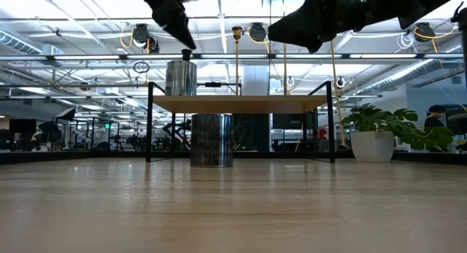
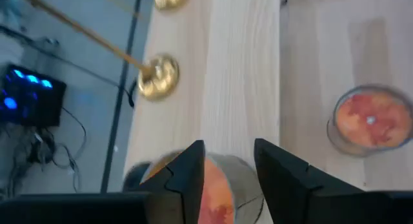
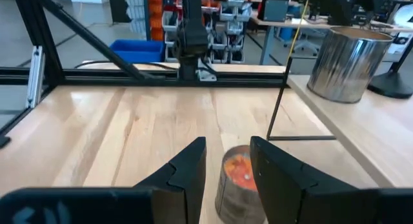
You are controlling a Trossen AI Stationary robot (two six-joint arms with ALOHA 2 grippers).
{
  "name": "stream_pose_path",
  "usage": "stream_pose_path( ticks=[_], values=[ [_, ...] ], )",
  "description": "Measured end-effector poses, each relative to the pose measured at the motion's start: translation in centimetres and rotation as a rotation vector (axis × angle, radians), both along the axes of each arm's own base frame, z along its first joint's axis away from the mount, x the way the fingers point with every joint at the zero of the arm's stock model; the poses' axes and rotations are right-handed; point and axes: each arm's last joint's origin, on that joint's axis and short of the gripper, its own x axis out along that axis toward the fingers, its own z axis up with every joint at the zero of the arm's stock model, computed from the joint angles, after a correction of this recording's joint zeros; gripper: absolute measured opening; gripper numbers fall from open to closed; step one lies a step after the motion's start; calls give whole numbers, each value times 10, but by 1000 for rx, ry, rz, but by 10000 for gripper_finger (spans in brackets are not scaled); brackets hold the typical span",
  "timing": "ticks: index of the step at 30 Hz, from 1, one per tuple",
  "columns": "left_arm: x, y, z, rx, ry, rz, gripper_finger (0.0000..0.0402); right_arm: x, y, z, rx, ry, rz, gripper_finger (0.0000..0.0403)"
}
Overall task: Pick & Place candle stick holders
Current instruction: Put the orange scented candle on the shelf
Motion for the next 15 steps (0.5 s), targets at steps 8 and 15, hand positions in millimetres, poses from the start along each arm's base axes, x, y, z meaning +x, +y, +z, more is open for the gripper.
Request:
stream_pose_path(
  ticks=[8, 15],
  values=[
    [-33, -49, 43, -24, -202, -62, 143, 15, 3, -12, 6, -35, 48, 135],
    [-74, -83, 58, -209, -272, -16, 143, 40, 5, -26, 5, -212, 76, 172]
  ],
)
